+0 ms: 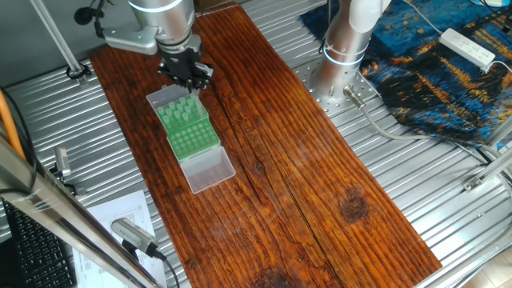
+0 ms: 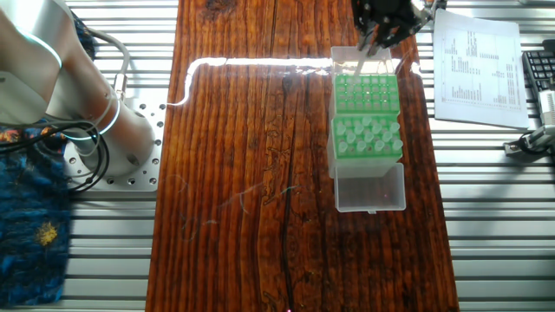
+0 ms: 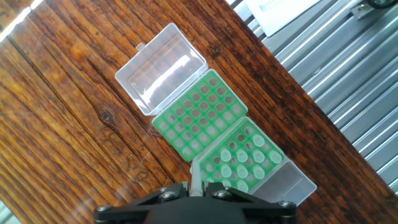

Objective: Transfer all large pipette tips from one holder to another

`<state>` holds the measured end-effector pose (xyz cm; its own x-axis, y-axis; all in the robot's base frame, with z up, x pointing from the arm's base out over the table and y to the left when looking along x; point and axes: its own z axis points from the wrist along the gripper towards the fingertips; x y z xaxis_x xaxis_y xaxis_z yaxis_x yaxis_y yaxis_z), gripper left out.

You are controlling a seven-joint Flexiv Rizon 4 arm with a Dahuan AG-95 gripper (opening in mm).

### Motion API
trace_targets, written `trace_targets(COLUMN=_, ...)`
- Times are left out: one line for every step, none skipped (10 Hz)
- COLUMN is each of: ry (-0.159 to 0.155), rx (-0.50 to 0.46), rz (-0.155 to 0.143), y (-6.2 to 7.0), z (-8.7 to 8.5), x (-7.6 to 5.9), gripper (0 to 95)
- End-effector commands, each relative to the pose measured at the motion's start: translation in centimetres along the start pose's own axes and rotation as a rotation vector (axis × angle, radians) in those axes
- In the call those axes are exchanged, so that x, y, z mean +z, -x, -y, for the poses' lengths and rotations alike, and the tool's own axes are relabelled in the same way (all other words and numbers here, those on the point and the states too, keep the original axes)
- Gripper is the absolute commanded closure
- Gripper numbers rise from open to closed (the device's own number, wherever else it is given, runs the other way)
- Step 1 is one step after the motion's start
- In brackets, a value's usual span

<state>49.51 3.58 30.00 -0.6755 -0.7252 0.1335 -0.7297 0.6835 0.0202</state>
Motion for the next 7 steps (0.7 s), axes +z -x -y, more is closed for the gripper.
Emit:
trace_targets(ry=-0.008, rx=-0.005, rz=0.016, y=-0.8, z=-0.5, x=0.9, gripper=95.0)
trace_targets(ry=-0.008, rx=-0.004, rz=0.018, y=-1.0, z=-0.7, x=1.3, gripper=95.0)
trace_targets(ry=-0.007, rx=0.004, rz=0.025, y=-1.2, z=-0.9, x=1.6, gripper=95.0)
trace_targets(ry=-0.003, rx=0.006, rz=0.029, y=-1.3, z=-1.0, x=1.6, gripper=95.0)
trace_targets(ry=-0.005, rx=0.005, rz=0.025, y=-1.2, z=-1.1, x=1.7, gripper=95.0)
trace_targets(ry=-0.009, rx=0.004, rz=0.022, y=-1.0, z=-1.2, x=1.8, gripper=95.0)
trace_targets(ry=-0.012, rx=0.003, rz=0.020, y=-0.9, z=-1.2, x=1.9, gripper=95.0)
